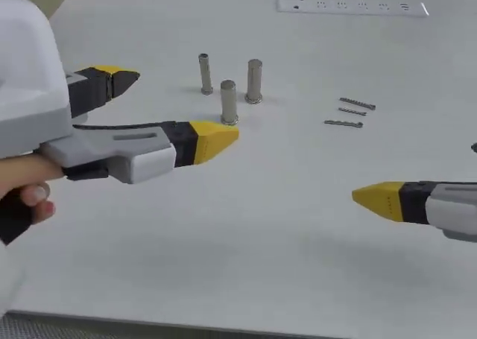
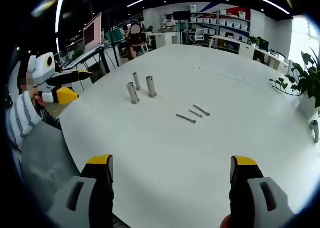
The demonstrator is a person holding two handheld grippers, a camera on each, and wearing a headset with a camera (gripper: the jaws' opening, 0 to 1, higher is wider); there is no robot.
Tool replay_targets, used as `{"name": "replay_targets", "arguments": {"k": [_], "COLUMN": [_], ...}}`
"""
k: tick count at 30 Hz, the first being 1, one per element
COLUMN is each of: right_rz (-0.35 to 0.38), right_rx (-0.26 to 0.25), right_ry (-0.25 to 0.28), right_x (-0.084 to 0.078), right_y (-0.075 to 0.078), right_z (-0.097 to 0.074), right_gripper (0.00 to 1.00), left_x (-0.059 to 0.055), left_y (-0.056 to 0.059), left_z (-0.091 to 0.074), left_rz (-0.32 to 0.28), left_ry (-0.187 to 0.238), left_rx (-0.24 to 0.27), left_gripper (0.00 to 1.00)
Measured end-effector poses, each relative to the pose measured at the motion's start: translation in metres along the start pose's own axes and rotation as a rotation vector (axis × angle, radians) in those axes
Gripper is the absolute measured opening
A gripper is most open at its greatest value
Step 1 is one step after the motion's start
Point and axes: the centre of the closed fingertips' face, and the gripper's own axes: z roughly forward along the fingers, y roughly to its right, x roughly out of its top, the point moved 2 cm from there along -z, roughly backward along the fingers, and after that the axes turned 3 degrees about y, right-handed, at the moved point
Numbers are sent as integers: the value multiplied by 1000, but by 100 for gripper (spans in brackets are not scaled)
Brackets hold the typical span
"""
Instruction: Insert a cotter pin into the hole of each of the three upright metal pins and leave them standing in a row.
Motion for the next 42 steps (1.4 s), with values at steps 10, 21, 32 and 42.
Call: {"name": "replay_targets", "arguments": {"k": [10,21,32,42], "right_rz": [-7,33,43,52], "right_rx": [21,54,66,79], "right_ry": [-3,23,20,33], "right_x": [-1,3,3,5], "right_y": [-5,-6,-8,-13], "right_z": [3,3,4,6], "right_gripper": [95,96,96,96], "left_x": [-1,-2,-18,-24], "left_y": [-3,-13,-20,-27], "left_z": [19,39,62,85], "left_rz": [-25,-69,-4,46], "left_ry": [-12,-31,-90,-109], "left_rx": [-39,-30,-50,-80], "left_gripper": [75,65,57,52]}}
